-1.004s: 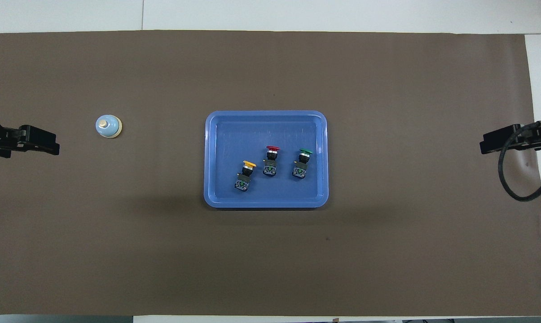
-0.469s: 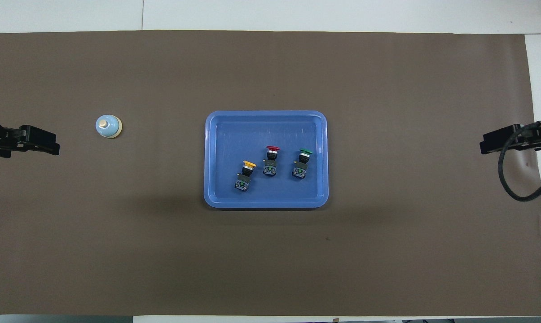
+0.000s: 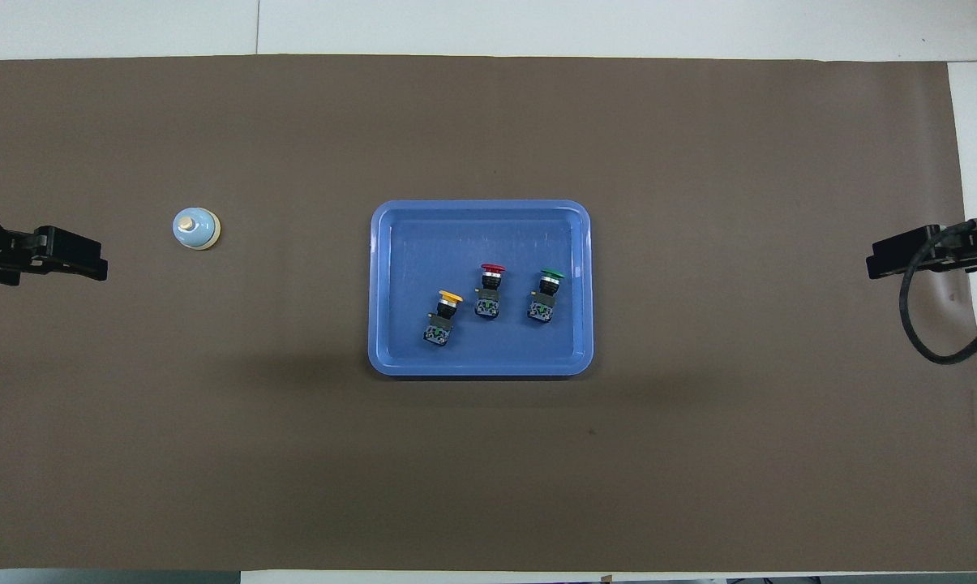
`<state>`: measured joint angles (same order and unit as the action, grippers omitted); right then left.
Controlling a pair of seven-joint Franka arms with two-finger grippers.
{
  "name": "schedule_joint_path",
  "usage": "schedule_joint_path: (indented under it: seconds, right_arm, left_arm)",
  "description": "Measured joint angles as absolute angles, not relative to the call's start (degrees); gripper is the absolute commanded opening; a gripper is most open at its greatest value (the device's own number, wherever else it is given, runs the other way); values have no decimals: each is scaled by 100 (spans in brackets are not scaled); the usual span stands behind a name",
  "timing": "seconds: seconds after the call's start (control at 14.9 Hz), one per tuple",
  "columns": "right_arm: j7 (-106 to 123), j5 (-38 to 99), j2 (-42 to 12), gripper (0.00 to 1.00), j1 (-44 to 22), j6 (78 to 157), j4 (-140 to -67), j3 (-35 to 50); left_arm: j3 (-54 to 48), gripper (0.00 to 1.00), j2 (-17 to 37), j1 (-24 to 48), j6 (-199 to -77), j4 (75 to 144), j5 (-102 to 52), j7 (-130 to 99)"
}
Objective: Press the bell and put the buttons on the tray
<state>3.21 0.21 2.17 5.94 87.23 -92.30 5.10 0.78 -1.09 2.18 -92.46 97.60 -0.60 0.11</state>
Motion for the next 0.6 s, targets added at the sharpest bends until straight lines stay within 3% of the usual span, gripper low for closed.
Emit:
schedule_joint_path:
  seconds: [0.07, 0.13, 0.4, 0.6]
  right_arm:
    - [321, 21, 217, 100, 594, 8723, -9230, 510]
    - [321, 21, 217, 100, 594, 8723, -9230, 510]
    - [321, 21, 217, 100, 594, 8723, -9230, 510]
    - [321, 21, 217, 100, 594, 8723, -9230, 510]
  left_arm:
    - [74, 24, -109, 219, -9285, 9762, -60, 11]
    - [66, 0, -112, 221, -9412, 9790, -60, 11]
    - [55, 0, -107, 227, -10763, 10604, -60, 10]
    - [53, 0, 487, 229, -11867, 10924, -60, 10]
